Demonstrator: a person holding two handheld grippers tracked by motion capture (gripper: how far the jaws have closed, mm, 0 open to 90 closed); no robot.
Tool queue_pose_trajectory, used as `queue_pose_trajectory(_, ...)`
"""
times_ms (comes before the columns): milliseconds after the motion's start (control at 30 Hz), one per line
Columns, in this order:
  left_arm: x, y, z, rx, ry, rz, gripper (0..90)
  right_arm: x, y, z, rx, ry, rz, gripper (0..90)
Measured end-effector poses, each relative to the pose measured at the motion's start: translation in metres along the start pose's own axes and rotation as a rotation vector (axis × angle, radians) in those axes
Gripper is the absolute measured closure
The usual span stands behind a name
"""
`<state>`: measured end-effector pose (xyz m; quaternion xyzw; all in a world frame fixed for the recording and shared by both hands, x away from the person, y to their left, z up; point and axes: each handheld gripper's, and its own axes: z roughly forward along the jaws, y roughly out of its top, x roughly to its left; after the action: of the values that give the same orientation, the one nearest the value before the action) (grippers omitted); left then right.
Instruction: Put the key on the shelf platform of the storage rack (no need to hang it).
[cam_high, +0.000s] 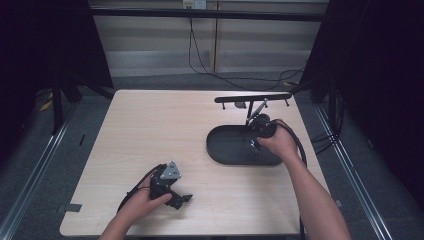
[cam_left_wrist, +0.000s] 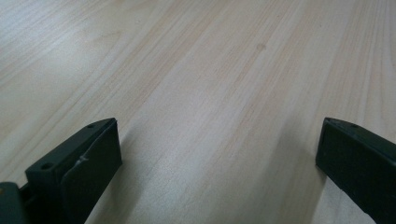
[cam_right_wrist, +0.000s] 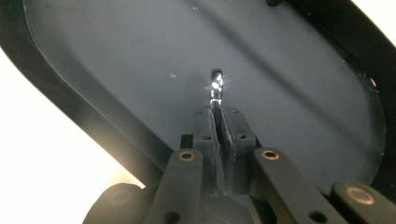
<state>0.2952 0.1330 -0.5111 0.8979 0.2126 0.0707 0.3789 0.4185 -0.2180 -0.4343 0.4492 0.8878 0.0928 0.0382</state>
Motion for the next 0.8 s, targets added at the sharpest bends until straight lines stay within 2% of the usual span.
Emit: queue_pose_trajectory(800,0.0,0.0,0.0,0.0,0.0,0.0,0.0,-0.0015,-0.0009,0.0064,-0.008,-0.024,-0.015,85.3)
